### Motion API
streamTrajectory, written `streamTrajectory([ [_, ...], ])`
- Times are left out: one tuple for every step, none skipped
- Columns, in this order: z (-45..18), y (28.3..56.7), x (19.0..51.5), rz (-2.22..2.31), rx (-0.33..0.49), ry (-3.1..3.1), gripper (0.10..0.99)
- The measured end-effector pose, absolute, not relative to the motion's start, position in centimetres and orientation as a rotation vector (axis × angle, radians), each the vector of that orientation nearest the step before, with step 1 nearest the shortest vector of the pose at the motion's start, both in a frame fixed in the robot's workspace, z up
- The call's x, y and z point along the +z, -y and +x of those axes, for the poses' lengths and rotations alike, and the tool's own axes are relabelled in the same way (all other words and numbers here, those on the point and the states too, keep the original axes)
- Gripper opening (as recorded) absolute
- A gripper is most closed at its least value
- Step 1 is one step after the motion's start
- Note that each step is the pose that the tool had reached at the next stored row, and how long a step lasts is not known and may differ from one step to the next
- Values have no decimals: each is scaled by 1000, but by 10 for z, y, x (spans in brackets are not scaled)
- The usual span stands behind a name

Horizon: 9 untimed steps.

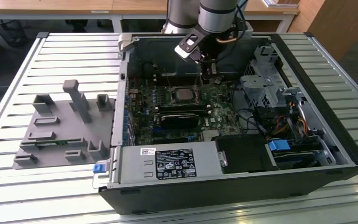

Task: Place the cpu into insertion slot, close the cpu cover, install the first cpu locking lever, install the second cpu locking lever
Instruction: 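Close the cpu cover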

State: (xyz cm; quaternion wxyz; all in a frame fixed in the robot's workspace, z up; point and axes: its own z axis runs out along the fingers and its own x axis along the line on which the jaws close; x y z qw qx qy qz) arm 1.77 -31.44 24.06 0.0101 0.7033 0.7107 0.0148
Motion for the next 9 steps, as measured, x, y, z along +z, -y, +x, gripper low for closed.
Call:
streamTrajectory([
  [16,314,241,2195,46,-2218,106],
  [15,314,241,2195,46,-2218,106],
  [14,314,240,2195,46,-2218,106],
  [12,314,240,2195,46,-2218,106],
  [11,314,240,2195,46,-2218,106],
  [10,314,240,2195,46,-2218,106],
  [9,314,240,2195,46,-2219,106],
  [8,314,240,2195,46,-2218,106],
  [7,314,240,2195,46,-2218,106],
])
